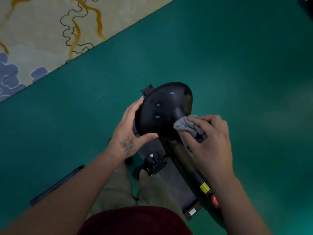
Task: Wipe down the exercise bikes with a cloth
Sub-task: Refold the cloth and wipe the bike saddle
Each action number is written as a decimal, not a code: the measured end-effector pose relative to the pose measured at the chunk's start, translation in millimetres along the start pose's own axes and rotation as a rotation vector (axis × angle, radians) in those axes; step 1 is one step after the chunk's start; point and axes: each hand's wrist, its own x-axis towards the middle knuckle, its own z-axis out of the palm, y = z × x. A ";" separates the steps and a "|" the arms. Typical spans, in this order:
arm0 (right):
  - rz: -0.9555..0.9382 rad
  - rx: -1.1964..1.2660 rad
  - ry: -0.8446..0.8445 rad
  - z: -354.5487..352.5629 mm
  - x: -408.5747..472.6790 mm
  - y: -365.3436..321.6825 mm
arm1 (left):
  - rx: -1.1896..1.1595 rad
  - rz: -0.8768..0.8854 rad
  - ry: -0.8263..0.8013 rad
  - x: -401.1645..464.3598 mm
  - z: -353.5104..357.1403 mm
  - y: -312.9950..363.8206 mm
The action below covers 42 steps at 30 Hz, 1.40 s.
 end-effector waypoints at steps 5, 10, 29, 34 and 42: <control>0.043 0.053 0.017 -7.3 -10.6 10.2 | -0.003 0.005 0.007 0.4 1.1 -1.9; 0.180 0.209 -0.052 6.4 29.1 4.5 | -0.005 -0.001 0.005 -0.1 2.1 -3.4; 0.337 0.373 -0.202 4.3 67.3 35.7 | 0.012 0.017 0.006 -0.2 3.5 -3.7; 0.261 0.422 -0.092 11.1 66.7 33.4 | 0.011 0.016 0.010 -0.5 4.4 -6.4; 0.242 0.434 -0.147 0.9 46.3 35.1 | 0.001 0.006 0.008 -1.0 5.4 -6.6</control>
